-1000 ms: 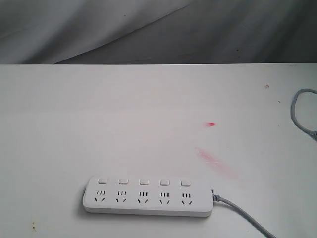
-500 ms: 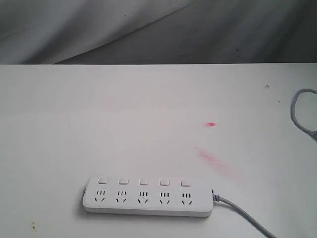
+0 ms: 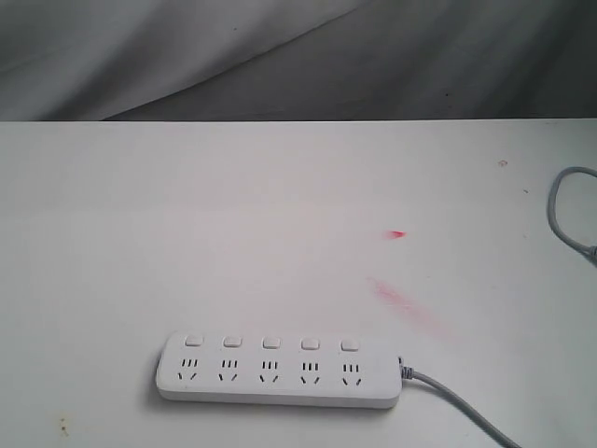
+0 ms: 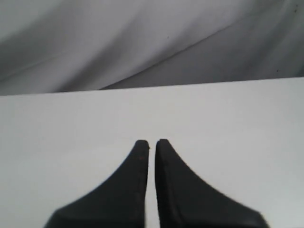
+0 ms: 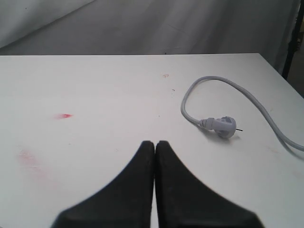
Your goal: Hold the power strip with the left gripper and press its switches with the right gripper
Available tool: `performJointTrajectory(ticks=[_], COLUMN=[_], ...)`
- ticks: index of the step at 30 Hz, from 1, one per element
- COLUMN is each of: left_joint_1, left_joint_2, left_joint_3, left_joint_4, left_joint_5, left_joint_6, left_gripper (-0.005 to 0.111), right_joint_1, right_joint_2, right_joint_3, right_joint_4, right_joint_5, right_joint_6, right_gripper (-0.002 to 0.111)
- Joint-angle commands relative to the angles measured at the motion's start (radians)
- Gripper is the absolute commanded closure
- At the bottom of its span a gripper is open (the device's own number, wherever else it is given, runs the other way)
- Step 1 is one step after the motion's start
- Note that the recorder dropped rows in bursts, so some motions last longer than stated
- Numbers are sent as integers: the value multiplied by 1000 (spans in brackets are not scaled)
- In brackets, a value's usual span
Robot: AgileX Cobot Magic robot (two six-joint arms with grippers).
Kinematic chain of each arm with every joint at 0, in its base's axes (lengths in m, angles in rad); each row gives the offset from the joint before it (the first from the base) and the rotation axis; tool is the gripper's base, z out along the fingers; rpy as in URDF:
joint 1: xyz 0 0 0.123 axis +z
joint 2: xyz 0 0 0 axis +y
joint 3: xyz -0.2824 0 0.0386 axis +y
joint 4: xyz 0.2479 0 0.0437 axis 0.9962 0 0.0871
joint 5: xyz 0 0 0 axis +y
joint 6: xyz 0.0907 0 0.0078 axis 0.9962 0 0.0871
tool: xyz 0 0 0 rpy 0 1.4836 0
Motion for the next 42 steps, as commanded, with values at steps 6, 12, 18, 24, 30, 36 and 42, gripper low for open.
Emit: performJointTrajectory(ticks=[6,12,18,24,30,36,42], left_joint_1=[-4,-4,2,2,166,499,667], left_joint_2=[327,545,575,599,703,831,834], left_joint_3=[-467,-794,-851,-849,-845,-845,-845], left_joint_4=[27,89,149,210,155,-1042,-1333], left_joint_5=[150,276,264,253,219,463,809], left_joint_6=[-111,-92,-54,-3,53,1343,1714], left_gripper=[100,100,100,100,100,100,100], right_joint_1=[-6,-6,-6,-6,-6,-6,-6], right_joint_2=[-5,-5,-5,-5,-5,-5,-5], right_joint_3=[4,4,4,4,4,4,4], right_joint_4=[2,2,2,2,2,2,2], right_joint_5=[-8,-8,-8,-8,-8,-8,-8], right_joint_6=[1,1,1,1,1,1,1], right_gripper=[108,108,108,108,108,108,108])
